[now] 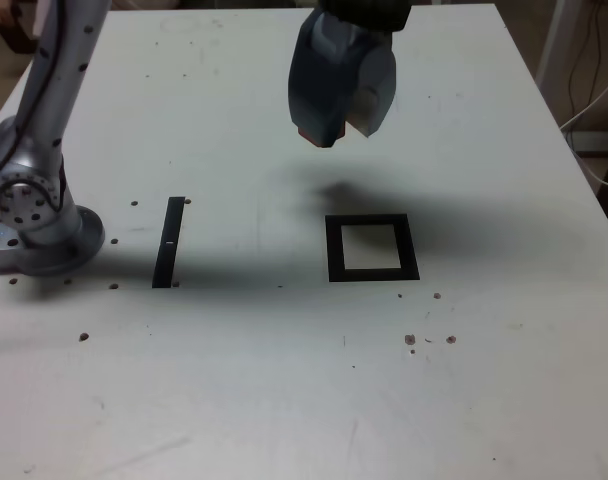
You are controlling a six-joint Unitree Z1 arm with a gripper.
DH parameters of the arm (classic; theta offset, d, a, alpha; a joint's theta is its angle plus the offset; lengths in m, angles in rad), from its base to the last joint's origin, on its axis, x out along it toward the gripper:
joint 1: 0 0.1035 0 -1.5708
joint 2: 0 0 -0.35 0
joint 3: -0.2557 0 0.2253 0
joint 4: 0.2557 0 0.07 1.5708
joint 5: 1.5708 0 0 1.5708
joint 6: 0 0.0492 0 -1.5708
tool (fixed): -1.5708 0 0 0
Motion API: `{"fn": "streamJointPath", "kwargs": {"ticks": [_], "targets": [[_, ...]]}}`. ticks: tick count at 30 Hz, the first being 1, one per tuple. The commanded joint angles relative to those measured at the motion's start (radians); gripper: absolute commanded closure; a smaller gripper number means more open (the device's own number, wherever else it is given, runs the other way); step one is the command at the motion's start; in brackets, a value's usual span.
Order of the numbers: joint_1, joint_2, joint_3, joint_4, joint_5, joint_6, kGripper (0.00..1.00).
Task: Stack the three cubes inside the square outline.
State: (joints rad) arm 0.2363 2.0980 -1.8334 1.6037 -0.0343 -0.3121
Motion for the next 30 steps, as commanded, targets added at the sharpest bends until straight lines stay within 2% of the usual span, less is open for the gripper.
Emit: {"fn": "streamJointPath", "kwargs": {"ticks": [1, 7, 15, 22, 30], "targets": [[-0.026, -0.038, 0.045, -0.001, -0.004, 0.032, 0.66], [-0.098, -0.097, 0.135, -0.032, -0.008, 0.089, 0.66], [-0.241, -0.116, 0.192, -0.078, -0.010, 0.125, 0.66], [-0.336, -0.086, 0.192, -0.110, -0.014, 0.125, 0.66], [-0.366, -0.023, 0.135, -0.116, -0.006, 0.133, 0.66]]}}
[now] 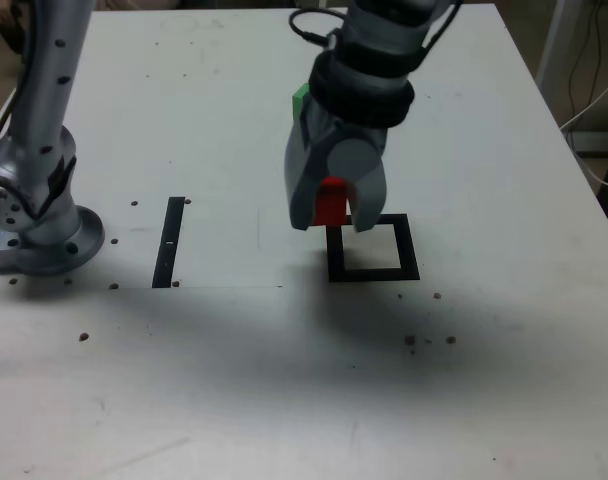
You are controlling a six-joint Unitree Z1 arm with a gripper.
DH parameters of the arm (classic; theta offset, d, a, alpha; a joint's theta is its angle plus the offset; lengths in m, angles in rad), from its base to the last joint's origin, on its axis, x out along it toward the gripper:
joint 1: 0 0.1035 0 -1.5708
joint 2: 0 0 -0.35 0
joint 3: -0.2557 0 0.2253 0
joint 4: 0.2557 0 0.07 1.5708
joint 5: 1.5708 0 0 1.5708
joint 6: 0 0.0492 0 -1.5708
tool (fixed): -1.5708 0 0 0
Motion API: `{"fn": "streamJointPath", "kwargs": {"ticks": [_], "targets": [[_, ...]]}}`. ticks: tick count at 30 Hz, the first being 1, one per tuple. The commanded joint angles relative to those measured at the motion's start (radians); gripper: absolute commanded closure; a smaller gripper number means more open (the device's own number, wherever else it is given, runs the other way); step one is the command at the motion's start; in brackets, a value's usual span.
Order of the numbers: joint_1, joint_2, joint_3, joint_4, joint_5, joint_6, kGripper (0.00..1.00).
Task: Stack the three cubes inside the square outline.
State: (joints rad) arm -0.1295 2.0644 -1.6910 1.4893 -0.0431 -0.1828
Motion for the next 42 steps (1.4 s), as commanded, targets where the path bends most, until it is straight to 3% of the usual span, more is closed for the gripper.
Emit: {"fn": "streamJointPath", "kwargs": {"ticks": [1, 14, 37, 39, 42], "targets": [[-0.001, 0.018, -0.015, -0.002, 0.005, 0.006, 0.66], [-0.001, 0.115, -0.082, -0.019, 0.018, 0.056, 0.66], [-0.001, 0.169, -0.099, -0.052, 0.037, 0.080, 0.65], [0.001, 0.170, -0.096, -0.057, 0.038, 0.080, 0.61], [0.004, 0.171, -0.085, -0.070, 0.037, 0.084, 0.38]]}}
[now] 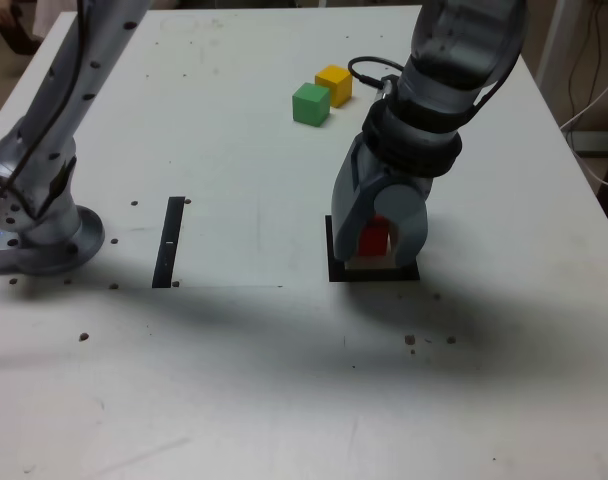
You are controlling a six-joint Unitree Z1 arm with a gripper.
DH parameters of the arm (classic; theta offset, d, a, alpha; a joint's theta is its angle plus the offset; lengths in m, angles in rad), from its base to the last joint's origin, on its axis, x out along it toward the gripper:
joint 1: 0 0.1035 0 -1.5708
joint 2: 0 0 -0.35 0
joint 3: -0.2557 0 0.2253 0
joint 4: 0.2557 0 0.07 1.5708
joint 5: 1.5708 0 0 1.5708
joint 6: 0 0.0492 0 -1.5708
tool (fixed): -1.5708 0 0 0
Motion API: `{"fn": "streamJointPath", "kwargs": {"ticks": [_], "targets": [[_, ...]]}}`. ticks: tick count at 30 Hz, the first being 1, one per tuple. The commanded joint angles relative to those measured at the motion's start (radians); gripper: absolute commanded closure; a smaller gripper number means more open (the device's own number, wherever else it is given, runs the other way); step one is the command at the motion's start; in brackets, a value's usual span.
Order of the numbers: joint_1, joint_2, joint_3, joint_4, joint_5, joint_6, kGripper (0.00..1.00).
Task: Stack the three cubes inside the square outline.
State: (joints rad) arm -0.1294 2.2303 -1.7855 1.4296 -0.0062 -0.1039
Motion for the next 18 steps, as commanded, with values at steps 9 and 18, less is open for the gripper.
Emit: {"fn": "streamJointPath", "kwargs": {"ticks": [9, 18], "targets": [[0.016, 0.004, 0.040, -0.030, -0.012, 0.010, 0.01], [0.024, -0.016, 0.061, -0.032, -0.010, 0.010, 0.01]]}}
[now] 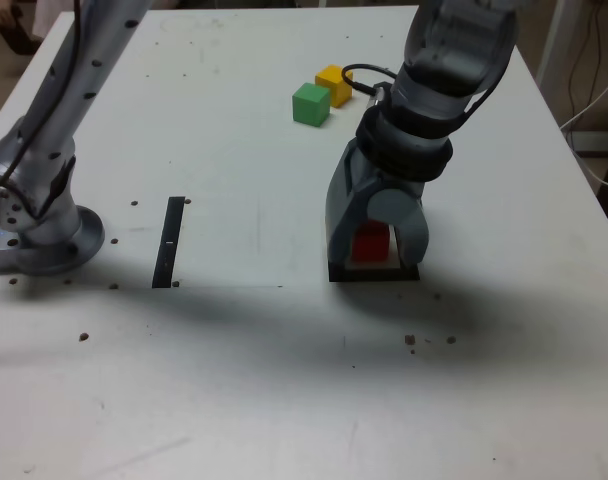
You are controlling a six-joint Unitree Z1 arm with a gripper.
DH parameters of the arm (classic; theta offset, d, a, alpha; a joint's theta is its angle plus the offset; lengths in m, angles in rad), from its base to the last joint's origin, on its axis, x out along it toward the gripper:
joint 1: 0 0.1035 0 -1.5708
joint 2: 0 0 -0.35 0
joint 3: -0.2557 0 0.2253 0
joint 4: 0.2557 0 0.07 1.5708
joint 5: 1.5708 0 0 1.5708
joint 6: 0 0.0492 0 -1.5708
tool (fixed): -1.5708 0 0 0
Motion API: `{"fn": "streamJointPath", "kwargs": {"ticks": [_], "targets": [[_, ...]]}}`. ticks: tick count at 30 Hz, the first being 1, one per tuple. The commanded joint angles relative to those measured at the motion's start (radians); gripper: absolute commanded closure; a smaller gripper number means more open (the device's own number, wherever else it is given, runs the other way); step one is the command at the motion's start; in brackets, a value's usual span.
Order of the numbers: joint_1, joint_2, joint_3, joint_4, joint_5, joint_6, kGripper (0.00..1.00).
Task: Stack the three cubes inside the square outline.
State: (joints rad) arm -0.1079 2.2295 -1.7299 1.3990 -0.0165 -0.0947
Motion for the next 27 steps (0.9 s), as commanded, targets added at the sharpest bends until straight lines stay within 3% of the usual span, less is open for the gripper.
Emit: {"fn": "streamJointPath", "kwargs": {"ticks": [1, 13, 27], "targets": [[0.003, -0.022, 0.008, -0.002, 0.002, 0.001, 0.01], [0.060, -0.143, 0.031, 0.031, 0.048, 0.014, 0.01], [0.324, -0.166, 0.018, 0.063, 0.109, 0.195, 0.01]]}}
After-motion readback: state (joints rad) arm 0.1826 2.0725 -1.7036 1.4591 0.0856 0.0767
